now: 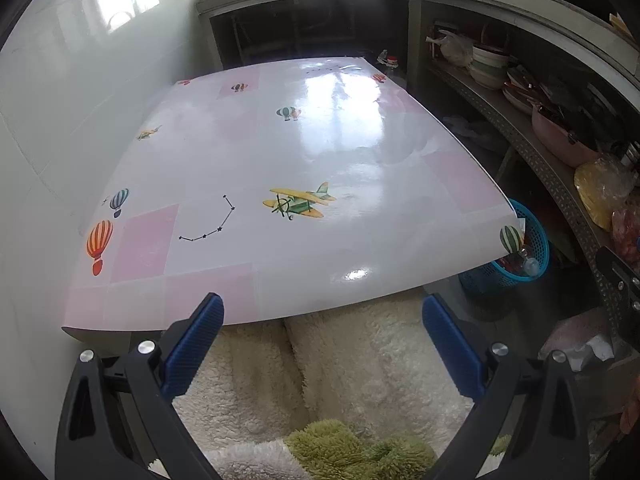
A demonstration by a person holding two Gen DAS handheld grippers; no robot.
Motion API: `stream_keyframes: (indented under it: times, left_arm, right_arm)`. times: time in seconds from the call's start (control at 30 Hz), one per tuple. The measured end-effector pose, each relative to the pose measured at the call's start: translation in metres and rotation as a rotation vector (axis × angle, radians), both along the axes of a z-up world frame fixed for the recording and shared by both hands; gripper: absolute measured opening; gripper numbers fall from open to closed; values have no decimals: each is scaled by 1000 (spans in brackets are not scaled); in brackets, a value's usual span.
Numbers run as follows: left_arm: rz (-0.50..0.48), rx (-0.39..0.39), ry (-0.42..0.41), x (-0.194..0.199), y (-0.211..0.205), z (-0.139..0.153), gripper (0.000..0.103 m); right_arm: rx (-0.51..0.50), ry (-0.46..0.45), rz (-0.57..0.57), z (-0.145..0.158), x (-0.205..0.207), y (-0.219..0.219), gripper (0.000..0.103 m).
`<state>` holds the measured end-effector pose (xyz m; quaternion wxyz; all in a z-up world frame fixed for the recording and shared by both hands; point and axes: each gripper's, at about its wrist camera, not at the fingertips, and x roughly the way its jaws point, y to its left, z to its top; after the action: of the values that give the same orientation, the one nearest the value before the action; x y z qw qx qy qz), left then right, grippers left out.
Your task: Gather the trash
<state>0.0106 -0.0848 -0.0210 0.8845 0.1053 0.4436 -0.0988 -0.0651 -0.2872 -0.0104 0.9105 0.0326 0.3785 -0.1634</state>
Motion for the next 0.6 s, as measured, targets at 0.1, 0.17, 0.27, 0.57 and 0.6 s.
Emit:
stream_keyframes:
  times: [0.1,0.17,0.27,0.57,0.6]
  left_arm:
    - [-4,1,-6,0,-2,1,97]
    - [-7,5,-12,-1,-3,2,97]
    - [-15,13,-21,-3,-5,3,97]
    - [-21,25,-37,-6,-13,6,97]
    - [-22,24,-38,-7,-13,7,97]
  right_arm:
    - [15,-6,-26,1,-5,-12,95]
    - [30,-8,-40,1,-8,-18,95]
    - [29,-5,-53,-1,-10,-24,95]
    - [28,-4,-66,-4,-15,-33,95]
    - [30,-5,-67,-4,-16,-34,95]
